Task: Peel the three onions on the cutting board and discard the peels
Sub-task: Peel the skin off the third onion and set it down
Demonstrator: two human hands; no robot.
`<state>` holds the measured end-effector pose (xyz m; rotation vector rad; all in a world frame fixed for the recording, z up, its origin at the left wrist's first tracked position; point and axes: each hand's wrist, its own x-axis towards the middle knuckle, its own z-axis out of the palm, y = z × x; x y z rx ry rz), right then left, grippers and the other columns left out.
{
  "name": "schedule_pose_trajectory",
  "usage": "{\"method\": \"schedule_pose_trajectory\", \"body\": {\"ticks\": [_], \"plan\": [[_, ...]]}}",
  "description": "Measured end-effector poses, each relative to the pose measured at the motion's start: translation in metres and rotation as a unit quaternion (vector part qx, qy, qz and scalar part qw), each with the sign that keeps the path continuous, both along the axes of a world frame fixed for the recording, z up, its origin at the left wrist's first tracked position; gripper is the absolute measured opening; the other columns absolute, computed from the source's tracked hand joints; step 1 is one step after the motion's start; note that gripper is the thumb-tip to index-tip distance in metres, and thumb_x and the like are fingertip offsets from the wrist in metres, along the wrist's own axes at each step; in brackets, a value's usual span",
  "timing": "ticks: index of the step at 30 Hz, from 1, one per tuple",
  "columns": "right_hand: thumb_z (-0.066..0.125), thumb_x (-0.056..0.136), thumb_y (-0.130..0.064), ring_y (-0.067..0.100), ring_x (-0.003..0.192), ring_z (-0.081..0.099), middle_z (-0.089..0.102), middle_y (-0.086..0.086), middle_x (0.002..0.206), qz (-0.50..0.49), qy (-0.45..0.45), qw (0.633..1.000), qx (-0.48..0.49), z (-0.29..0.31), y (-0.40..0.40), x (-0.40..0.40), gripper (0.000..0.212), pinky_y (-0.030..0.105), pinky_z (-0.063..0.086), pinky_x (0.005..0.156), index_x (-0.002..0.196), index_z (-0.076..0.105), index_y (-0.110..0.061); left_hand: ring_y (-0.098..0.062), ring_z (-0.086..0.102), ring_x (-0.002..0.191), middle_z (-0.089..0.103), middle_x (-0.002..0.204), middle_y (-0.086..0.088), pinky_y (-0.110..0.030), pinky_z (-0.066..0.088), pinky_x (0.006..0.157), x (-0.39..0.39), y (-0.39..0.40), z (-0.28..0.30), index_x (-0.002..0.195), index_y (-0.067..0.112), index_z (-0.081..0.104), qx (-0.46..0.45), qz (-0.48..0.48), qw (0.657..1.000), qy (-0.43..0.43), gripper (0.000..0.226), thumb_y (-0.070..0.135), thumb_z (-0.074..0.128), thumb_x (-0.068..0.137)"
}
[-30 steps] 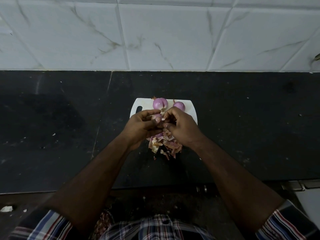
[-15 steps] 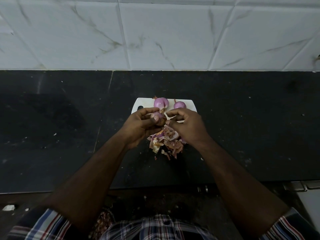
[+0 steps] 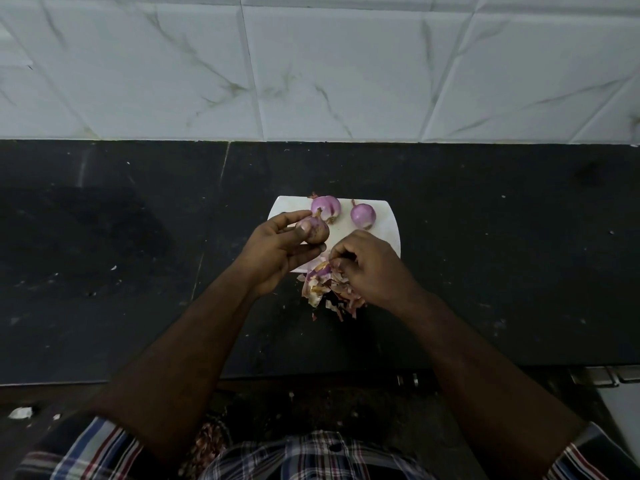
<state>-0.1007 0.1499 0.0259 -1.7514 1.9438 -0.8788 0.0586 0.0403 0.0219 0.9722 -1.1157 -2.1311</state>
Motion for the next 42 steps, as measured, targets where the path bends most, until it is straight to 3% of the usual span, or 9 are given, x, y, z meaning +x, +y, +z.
{"method": "schedule_pose_trajectory", "body": {"ticks": [4,9,12,14,21,28,33,37,42], "plan": [[0.076,0.083,-0.012,-0.002,0.079,0.064,0.068,-0.015,0.081,-0.088,-0.065,0.994,0.005,0.001,0.003,-0.008,0.010,0.009,0.047,0.071,0.089,0.074,-0.020,-0.037,0.072,0.098,0.070,0.116,-0.019,-0.042,0.061,0.087,0.004,0.000,0.000,0.129,0.013,0.061,0.010,-0.026,1.000,-0.002,0.032,0.009,0.058,0.097],[0.073,0.087,-0.014,-0.005,0.089,0.066,0.072,-0.017,0.091,-0.082,-0.092,0.992,-0.004,0.014,-0.003,-0.006,0.017,0.014,0.052,0.079,0.101,0.076,-0.022,-0.035,0.071,0.102,0.070,0.121,-0.018,-0.043,0.060,0.089,0.006,0.003,0.000,0.129,0.012,0.061,0.016,-0.043,0.999,0.018,0.033,0.002,0.055,0.098],[0.080,0.080,-0.017,0.001,0.090,0.067,0.070,-0.013,0.092,-0.102,-0.098,0.988,-0.062,0.019,-0.009,0.000,0.024,0.023,0.056,0.080,0.103,0.073,-0.018,-0.032,0.072,0.101,0.071,0.117,-0.016,-0.041,0.060,0.089,0.005,0.004,0.001,0.131,0.009,0.060,0.016,-0.041,0.999,0.021,0.042,0.007,0.063,0.089],[0.081,0.078,-0.013,0.005,0.098,0.063,0.065,-0.012,0.100,-0.066,-0.091,0.992,-0.064,0.019,-0.011,0.007,0.033,0.025,0.056,0.084,0.109,0.070,-0.016,-0.028,0.072,0.097,0.072,0.114,-0.015,-0.038,0.061,0.085,0.005,0.006,0.002,0.132,0.006,0.058,0.014,-0.042,0.999,0.020,0.050,0.013,0.068,0.083],[0.076,0.080,-0.003,0.002,0.093,0.059,0.061,-0.010,0.095,-0.029,-0.104,0.993,-0.053,0.019,-0.016,0.015,0.030,0.005,0.044,0.073,0.100,0.059,-0.019,-0.024,0.073,0.088,0.072,0.104,-0.013,-0.034,0.062,0.076,0.003,0.009,0.006,0.126,0.001,0.060,-0.015,-0.047,0.999,0.008,0.048,0.016,0.071,0.082],[0.075,0.081,-0.002,-0.011,0.081,0.058,0.059,-0.015,0.081,-0.036,-0.120,0.991,-0.037,0.021,-0.013,0.013,0.033,0.004,0.045,0.069,0.090,0.054,-0.026,-0.022,0.072,0.082,0.074,0.096,-0.010,-0.035,0.061,0.077,0.002,0.013,0.005,0.121,0.003,0.062,-0.025,-0.030,0.999,-0.004,0.046,0.017,0.072,0.078],[0.076,0.079,-0.003,0.001,0.089,0.055,0.058,-0.011,0.086,-0.042,-0.140,0.987,-0.061,0.020,-0.012,0.012,0.031,0.013,0.050,0.069,0.089,0.053,-0.021,-0.024,0.071,0.086,0.073,0.103,-0.014,-0.035,0.060,0.077,0.001,0.012,0.004,0.124,0.003,0.061,-0.022,-0.032,0.999,-0.014,0.050,0.020,0.074,0.079],[0.075,0.079,0.000,0.008,0.089,0.057,0.061,-0.005,0.091,-0.032,-0.124,0.990,-0.059,0.020,-0.015,0.013,0.026,0.010,0.046,0.065,0.093,0.056,-0.012,-0.024,0.071,0.086,0.072,0.104,-0.015,-0.033,0.061,0.075,-0.002,0.013,0.007,0.127,0.000,0.059,-0.029,-0.028,0.999,-0.020,0.054,0.020,0.074,0.079],[0.073,0.082,0.000,0.005,0.082,0.059,0.060,-0.008,0.084,-0.027,-0.112,0.991,-0.061,0.020,-0.014,0.012,0.027,0.010,0.048,0.068,0.090,0.055,-0.019,-0.022,0.072,0.082,0.072,0.100,-0.013,-0.031,0.060,0.069,-0.003,0.013,0.010,0.128,-0.001,0.057,-0.035,-0.022,0.999,-0.019,0.053,0.018,0.073,0.081]]}}
